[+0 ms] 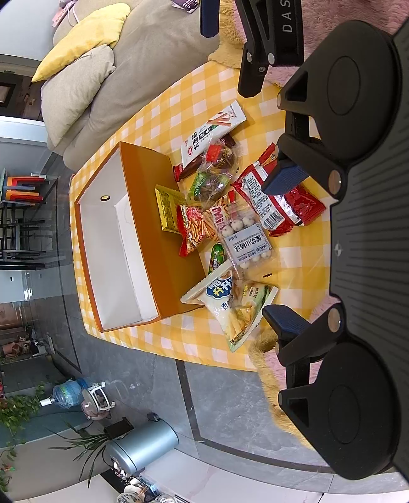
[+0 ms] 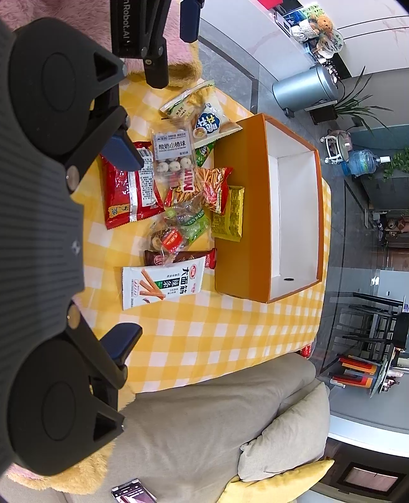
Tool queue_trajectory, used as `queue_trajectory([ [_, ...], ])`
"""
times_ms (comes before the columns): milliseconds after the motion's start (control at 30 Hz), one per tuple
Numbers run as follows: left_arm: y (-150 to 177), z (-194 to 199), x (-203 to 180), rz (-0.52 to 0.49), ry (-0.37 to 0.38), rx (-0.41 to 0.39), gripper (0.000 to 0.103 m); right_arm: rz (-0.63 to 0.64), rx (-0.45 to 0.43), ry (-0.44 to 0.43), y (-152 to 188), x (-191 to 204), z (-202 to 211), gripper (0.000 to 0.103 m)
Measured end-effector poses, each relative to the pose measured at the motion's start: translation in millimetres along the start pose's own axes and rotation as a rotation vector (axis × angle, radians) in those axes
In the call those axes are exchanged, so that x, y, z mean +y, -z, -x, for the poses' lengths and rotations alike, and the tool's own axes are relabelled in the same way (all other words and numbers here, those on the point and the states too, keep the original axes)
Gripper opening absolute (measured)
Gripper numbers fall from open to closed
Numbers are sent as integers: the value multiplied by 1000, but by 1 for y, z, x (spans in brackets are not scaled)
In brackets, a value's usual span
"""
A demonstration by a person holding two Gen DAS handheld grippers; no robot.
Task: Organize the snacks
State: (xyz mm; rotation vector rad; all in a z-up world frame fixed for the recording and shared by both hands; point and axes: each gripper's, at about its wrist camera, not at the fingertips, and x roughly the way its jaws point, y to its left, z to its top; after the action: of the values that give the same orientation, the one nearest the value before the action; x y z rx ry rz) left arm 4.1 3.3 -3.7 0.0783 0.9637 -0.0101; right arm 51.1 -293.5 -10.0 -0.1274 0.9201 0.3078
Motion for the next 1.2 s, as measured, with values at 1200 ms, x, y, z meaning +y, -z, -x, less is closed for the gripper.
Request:
queue_trajectory([
  [1200, 1, 6, 3, 14, 18, -10, 91, 7, -15, -8, 2, 2, 5, 99],
])
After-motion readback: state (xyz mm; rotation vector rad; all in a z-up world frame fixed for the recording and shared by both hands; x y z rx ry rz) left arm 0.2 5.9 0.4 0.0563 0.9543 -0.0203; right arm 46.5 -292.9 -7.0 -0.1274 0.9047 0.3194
